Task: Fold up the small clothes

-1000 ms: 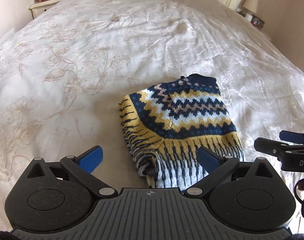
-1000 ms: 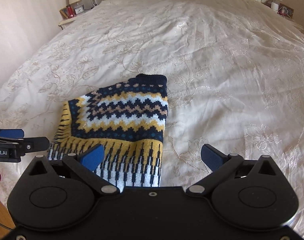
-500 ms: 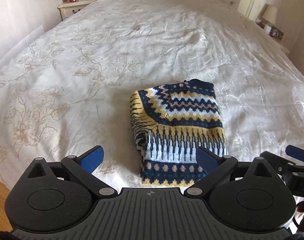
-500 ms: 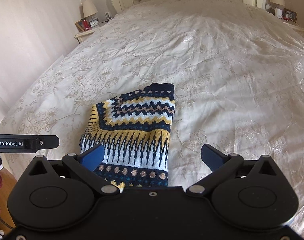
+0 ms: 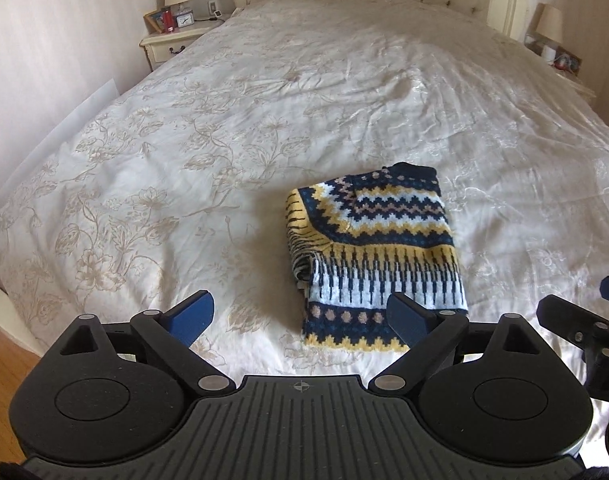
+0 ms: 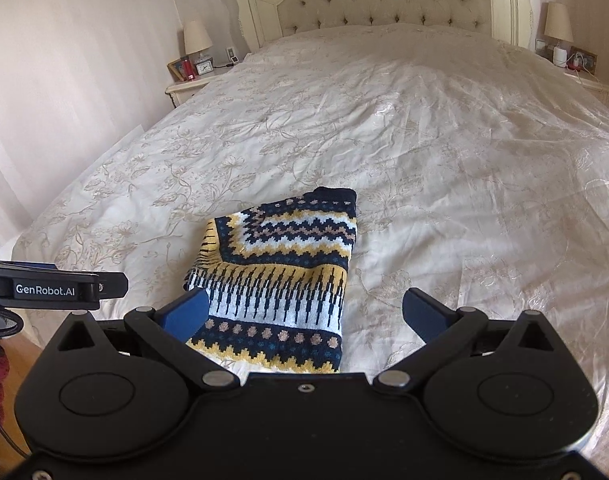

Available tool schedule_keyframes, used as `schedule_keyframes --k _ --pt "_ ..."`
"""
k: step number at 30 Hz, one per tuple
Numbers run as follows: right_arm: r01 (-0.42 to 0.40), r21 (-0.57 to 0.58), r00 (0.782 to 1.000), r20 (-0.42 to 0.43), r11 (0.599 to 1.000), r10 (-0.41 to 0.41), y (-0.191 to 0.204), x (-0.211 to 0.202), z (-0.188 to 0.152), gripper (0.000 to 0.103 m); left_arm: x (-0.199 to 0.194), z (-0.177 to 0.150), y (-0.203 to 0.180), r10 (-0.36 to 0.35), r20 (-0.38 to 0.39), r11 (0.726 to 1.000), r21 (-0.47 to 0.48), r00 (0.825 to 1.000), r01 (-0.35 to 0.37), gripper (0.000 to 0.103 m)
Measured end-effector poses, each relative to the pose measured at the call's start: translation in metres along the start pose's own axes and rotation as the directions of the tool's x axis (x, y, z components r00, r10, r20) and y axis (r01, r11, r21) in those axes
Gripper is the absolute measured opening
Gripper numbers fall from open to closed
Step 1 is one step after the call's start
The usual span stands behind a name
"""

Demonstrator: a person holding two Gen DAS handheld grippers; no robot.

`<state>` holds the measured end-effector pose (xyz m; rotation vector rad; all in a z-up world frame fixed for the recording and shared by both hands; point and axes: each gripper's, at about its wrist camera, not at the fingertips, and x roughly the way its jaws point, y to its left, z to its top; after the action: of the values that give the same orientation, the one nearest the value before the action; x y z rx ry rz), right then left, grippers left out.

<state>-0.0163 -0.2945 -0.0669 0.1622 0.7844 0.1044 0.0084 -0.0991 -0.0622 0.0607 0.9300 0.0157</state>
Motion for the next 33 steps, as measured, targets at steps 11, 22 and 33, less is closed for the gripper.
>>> schedule_keyframes --k 11,22,33 --pt "0.071 -0.004 0.997 -0.019 0.997 -0.071 -0.003 -0.01 0.0 0.102 -0.009 -0.012 -0.015 -0.001 -0.003 0.999 0.048 1.0 0.001 0.093" --pt "0.038 0.006 0.998 -0.06 0.999 -0.037 -0.005 -0.011 -0.005 0.102 -0.005 -0.022 -0.018 -0.021 -0.052 0.999 0.032 0.998 0.023 0.093" --pt "0.03 0.031 0.996 -0.089 0.999 -0.027 -0.005 -0.01 -0.011 0.102 0.0 -0.026 -0.015 -0.041 -0.106 0.999 -0.002 0.993 0.041 0.093"
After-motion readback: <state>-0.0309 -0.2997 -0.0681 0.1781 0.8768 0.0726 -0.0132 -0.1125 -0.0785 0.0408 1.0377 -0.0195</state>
